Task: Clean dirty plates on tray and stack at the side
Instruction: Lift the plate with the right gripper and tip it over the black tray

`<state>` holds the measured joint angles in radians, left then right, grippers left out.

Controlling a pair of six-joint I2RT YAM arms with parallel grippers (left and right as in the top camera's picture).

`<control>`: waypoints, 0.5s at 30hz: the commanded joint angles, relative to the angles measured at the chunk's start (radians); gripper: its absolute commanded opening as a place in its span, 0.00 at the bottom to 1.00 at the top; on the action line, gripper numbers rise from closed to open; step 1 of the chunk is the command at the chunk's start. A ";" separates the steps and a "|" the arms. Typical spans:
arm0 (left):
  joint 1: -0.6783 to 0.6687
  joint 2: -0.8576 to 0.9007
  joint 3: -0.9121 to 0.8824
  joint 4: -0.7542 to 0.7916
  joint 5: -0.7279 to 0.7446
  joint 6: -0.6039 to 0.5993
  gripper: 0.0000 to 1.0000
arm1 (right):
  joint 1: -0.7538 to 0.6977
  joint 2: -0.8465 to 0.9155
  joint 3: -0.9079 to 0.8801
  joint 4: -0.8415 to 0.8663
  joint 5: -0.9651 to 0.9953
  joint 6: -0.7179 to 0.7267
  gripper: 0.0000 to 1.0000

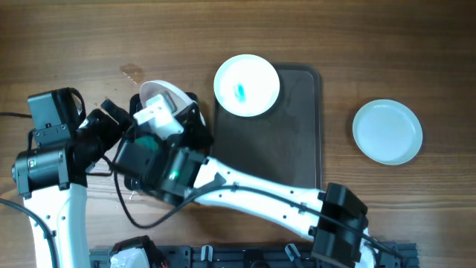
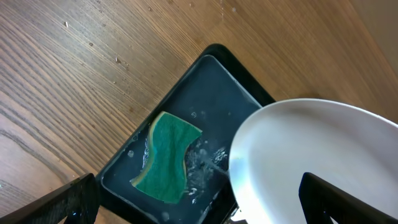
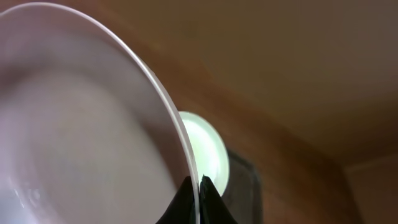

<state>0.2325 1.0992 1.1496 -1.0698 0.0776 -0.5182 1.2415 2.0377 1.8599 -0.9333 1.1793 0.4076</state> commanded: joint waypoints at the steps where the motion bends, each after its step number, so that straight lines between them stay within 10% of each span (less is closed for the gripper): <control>1: 0.007 -0.005 0.019 0.002 0.015 -0.010 1.00 | 0.024 -0.043 0.031 0.004 0.150 0.021 0.04; 15: 0.007 -0.005 0.019 0.002 0.015 -0.010 1.00 | 0.031 -0.043 0.031 0.006 0.154 0.013 0.04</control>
<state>0.2325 1.0992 1.1496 -1.0698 0.0776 -0.5182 1.2690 2.0377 1.8599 -0.9329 1.2888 0.4076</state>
